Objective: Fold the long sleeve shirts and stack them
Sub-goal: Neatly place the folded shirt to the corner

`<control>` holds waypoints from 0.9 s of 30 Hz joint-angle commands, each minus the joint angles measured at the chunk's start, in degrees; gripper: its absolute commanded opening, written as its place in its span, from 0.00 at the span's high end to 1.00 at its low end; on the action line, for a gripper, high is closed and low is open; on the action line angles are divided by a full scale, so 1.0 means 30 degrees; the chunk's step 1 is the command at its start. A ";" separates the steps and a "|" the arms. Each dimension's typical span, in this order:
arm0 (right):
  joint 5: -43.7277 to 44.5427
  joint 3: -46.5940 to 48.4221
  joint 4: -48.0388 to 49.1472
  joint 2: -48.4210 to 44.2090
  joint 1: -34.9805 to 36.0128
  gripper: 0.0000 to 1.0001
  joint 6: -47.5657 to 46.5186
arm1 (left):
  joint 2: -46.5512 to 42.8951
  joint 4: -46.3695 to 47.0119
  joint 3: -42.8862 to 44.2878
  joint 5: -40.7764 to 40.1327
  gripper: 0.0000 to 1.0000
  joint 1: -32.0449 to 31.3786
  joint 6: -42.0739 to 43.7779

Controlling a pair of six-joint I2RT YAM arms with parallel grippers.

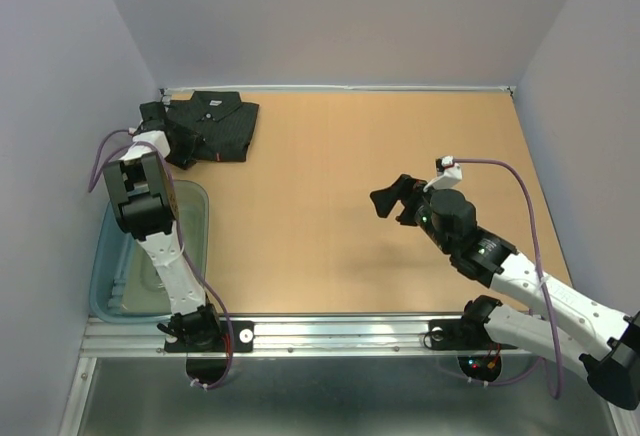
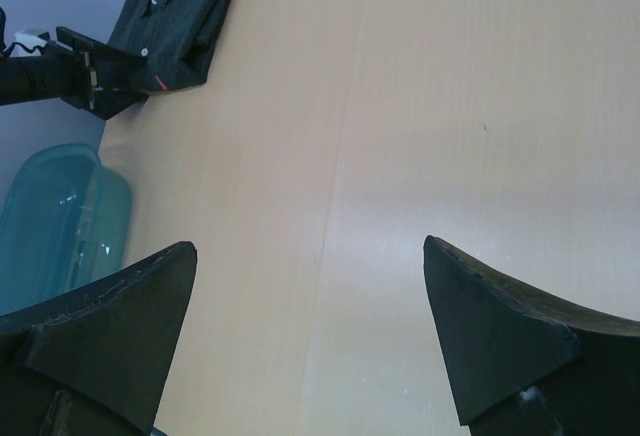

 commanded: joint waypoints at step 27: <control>0.9810 0.9294 -0.7516 -0.5291 -0.0090 0.00 -1.0002 | -2.5282 -0.4844 -0.0375 -0.3006 0.01 -0.1935 1.0787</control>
